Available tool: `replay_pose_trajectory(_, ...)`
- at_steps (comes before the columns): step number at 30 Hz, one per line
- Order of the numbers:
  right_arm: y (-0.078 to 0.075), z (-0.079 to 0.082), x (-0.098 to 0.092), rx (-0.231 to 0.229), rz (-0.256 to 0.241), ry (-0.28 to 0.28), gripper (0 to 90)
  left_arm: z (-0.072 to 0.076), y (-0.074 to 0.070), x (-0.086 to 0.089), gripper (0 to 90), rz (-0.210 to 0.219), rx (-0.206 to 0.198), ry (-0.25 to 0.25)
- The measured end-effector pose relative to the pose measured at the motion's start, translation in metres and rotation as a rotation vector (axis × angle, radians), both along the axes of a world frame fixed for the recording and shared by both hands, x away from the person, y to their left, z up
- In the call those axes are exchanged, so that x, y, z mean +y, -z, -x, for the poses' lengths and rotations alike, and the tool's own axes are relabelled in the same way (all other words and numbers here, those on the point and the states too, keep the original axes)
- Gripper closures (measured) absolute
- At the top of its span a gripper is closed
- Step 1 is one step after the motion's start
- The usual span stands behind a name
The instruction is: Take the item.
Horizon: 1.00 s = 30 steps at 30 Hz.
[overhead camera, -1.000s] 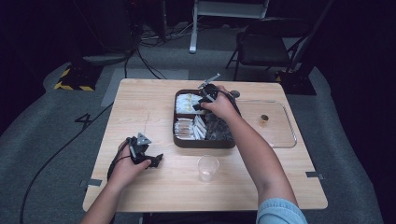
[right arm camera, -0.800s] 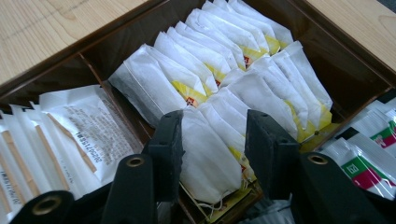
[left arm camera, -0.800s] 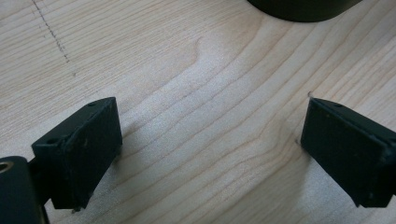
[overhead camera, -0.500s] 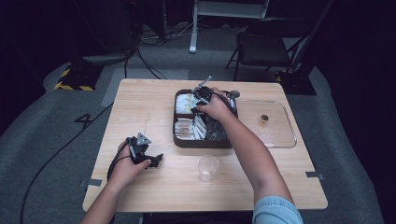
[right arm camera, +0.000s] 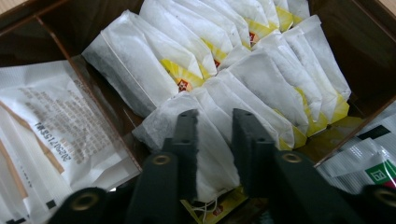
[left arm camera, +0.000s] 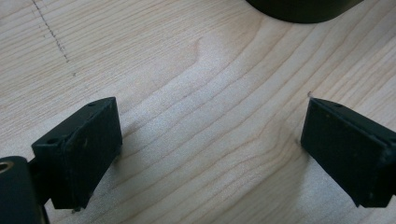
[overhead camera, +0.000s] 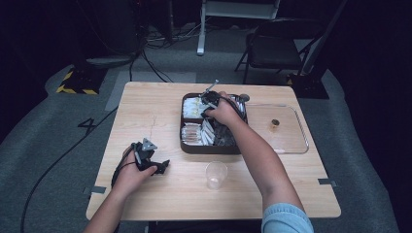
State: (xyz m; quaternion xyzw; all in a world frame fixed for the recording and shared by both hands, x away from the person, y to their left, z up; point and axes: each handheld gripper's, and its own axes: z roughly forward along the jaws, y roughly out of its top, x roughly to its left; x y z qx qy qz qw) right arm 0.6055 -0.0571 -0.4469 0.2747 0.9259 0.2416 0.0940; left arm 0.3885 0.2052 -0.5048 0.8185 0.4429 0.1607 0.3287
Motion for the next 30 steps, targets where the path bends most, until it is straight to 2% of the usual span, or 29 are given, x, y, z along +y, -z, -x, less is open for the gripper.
replay_pose_trajectory(1,-0.003,0.0,0.0,-0.012,0.027,-0.01,82.4,0.0,0.0,0.0,5.6,0.0,0.0,0.0)
replay_pose_trajectory(4,-0.004,0.001,0.0,-0.02,0.028,-0.01,88.0,0.0,0.0,0.0,5.6,0.002,0.001,0.001)
replay_pose_trajectory(8,-0.008,0.002,0.0,-0.034,0.032,-0.015,90.0,0.0,0.0,0.0,5.6,0.003,0.002,0.002)
replay_pose_trajectory(16,-0.017,0.004,-0.004,-0.061,-0.002,-0.011,90.0,0.0,0.0,0.0,5.6,0.004,0.004,0.002)
replay_pose_trajectory(29,-0.054,0.021,-0.015,-0.112,-0.079,-0.031,90.0,0.0,0.0,0.0,5.6,-0.002,0.006,0.002)
replay_pose_trajectory(30,-0.06,0.025,-0.018,-0.128,-0.092,-0.035,90.0,0.0,0.0,0.0,5.6,-0.002,0.004,0.001)
